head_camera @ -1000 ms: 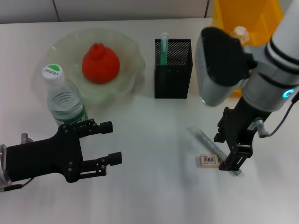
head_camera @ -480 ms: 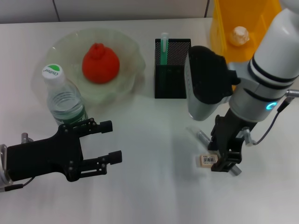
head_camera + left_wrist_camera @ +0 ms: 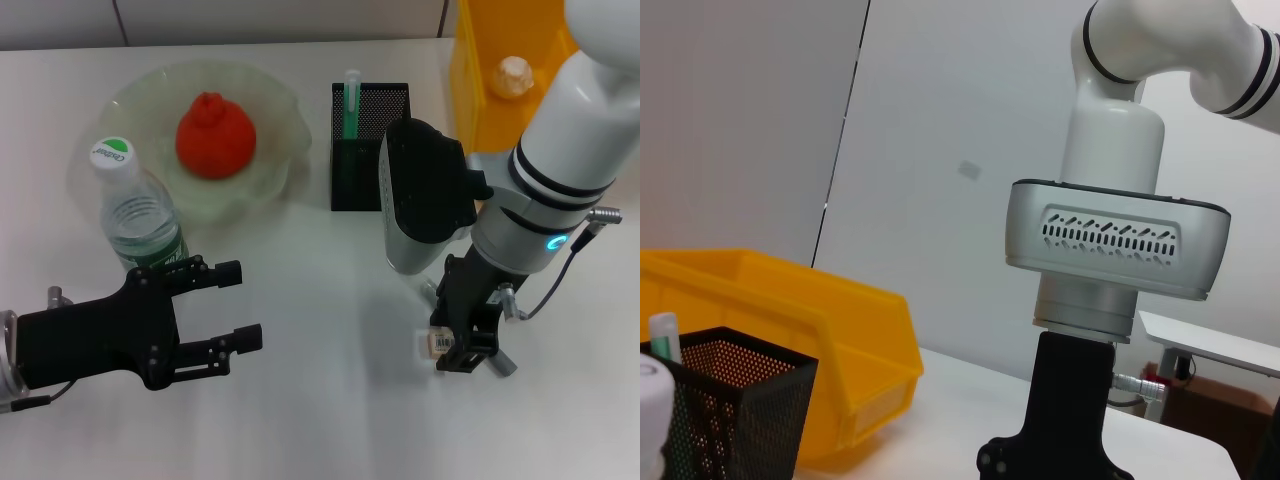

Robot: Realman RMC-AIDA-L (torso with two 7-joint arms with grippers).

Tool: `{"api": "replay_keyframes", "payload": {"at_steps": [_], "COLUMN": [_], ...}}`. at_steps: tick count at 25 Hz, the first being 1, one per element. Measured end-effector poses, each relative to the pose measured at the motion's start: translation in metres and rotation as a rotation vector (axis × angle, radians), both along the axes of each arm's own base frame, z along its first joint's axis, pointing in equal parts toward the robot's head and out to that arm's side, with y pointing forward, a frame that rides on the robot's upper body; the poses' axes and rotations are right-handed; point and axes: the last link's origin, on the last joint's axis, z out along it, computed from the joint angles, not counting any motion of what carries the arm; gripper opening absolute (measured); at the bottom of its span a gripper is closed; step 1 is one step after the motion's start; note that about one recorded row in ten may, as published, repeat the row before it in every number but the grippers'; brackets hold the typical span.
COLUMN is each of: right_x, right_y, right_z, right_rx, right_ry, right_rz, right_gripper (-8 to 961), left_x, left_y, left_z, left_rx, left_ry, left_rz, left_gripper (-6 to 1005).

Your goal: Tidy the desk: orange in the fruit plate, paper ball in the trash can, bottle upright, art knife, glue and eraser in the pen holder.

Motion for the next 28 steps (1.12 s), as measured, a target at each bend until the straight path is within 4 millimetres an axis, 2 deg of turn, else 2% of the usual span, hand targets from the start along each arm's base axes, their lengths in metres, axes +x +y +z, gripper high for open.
{"api": "replay_keyframes", "payload": {"at_steps": [2,13,16,18,19,20,22,23,24,25,28], "right_x": [0.0,0.001,-0.009,-0.023,-0.039,-0.039,-0.053,-0.056,-0.06,-0.06,-0.055], "right_y": [0.001,-0.001,-0.003,0.0,0.009,0.009,0.023,0.03,0.048,0.048,0.075], "right_z": [-0.001,-0.005,0.002,0.018,0.04,0.04,0.064,0.07,0.079,0.079,0.079], "right_rx": [0.004,0.006,0.014,0.056,0.138,0.138,0.267,0.324,0.454,0.454,0.634], "right_ry": [0.002,0.002,0.031,0.089,0.183,0.183,0.32,0.379,0.489,0.489,0.585], "right_rz": [0.0,0.002,0.005,0.014,0.018,0.018,0.02,0.019,0.024,0.024,0.047], "right_gripper": [513,320,284,260,263,265,270,273,275,278,286], "left_x": [0.0,-0.002,-0.003,-0.004,-0.004,-0.004,-0.004,-0.004,-0.005,-0.005,-0.005], "left_y": [0.0,-0.003,-0.003,-0.004,-0.004,-0.004,-0.005,-0.005,-0.005,-0.005,-0.005], "left_z": [0.0,0.0,0.0,0.0,0.0,0.0,0.0,0.0,0.0,0.0,0.0], "left_rx": [0.0,0.003,0.004,0.003,0.003,0.003,0.005,0.006,0.007,0.007,0.007], "left_ry": [0.001,0.003,0.003,0.003,0.003,0.003,0.003,0.003,0.004,0.004,0.005], "left_rz": [0.001,0.006,0.009,0.01,0.012,0.012,0.012,0.013,0.014,0.014,0.014], "left_gripper": [776,774,775,775,775,776,776,776,775,775,775]}}
